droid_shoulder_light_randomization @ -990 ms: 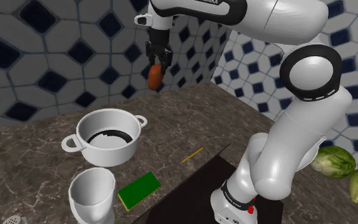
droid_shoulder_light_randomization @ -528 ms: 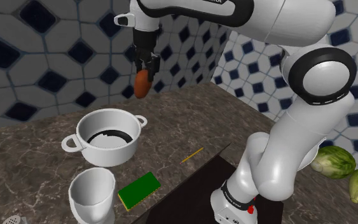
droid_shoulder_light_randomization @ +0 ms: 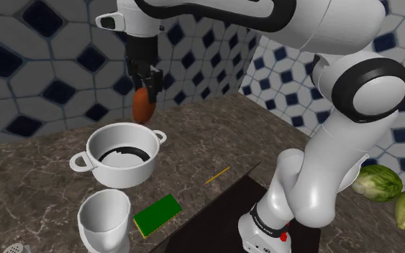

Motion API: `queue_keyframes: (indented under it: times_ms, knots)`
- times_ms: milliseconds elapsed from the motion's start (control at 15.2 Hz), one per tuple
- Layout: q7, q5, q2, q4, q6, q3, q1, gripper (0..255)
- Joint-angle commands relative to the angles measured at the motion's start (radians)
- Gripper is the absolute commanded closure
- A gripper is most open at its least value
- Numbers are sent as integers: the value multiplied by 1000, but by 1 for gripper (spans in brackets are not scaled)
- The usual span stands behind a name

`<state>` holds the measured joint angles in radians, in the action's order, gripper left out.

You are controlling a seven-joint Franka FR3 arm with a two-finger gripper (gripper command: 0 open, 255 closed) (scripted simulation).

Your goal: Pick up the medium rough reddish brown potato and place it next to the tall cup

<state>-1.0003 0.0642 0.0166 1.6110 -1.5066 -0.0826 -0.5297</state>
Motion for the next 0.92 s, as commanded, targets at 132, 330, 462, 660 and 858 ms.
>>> queue_keyframes:
  times_ms: [132, 330, 462, 660, 858]
  knots:
    - [93, -11, 34, -42, 13, 45, -47, 255]
    - [159, -19, 74, -93, 28, 76, -82, 255]
    - [202, -22, 106, -135, 40, 95, -106, 255]
    - [266, -25, 163, -212, 62, 123, -143, 255]
    - [328, -24, 232, -307, 90, 148, -182, 255]
